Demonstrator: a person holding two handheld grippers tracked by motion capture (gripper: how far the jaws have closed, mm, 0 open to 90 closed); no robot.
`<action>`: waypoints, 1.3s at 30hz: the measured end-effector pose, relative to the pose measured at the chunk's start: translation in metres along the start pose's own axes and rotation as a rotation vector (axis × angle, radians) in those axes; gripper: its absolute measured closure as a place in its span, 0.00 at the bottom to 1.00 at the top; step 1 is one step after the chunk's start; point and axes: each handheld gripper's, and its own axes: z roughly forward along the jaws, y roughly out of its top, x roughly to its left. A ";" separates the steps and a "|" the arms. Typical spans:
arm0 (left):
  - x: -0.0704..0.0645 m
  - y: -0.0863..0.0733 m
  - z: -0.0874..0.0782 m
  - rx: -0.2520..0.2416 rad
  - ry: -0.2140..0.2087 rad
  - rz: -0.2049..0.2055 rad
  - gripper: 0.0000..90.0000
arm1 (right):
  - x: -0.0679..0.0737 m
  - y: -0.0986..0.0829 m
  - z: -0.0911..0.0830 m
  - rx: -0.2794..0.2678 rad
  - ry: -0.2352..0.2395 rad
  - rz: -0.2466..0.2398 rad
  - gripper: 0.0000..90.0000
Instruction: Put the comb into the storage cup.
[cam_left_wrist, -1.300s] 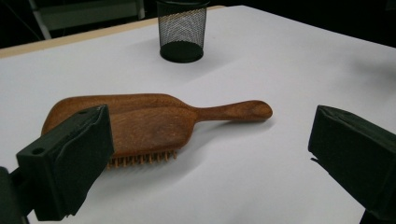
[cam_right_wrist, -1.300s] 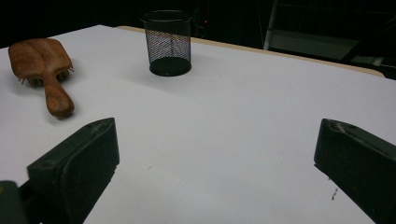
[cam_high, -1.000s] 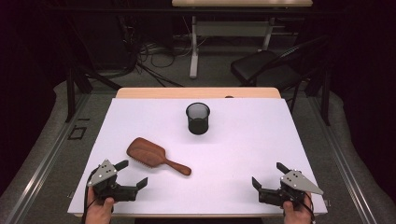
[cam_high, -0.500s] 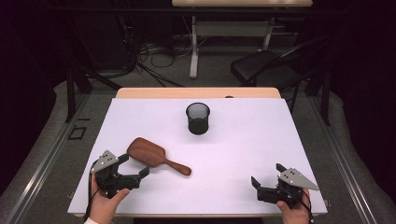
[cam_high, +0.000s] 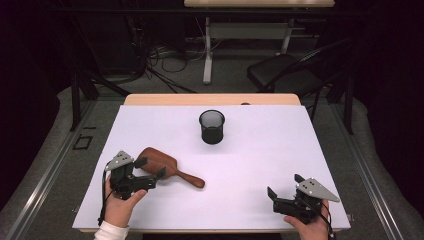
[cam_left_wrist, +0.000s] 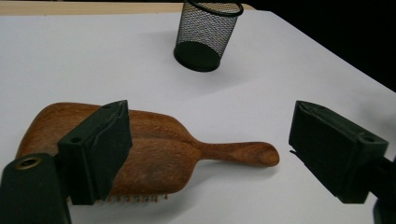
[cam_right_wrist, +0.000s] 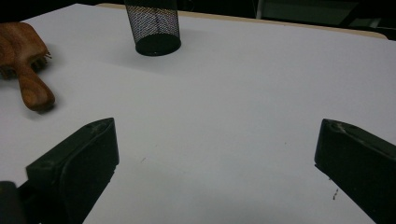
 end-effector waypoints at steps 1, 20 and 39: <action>-0.001 0.001 0.001 -0.005 -0.001 0.002 0.16 | 0.000 0.000 0.000 -0.002 0.000 0.001 0.00; -0.027 0.015 0.036 0.056 0.031 0.040 0.50 | -0.001 0.002 -0.006 -0.028 0.004 -0.005 0.17; -0.041 0.010 0.084 0.172 0.062 -0.034 0.73 | -0.002 0.001 -0.005 -0.044 0.012 0.013 0.17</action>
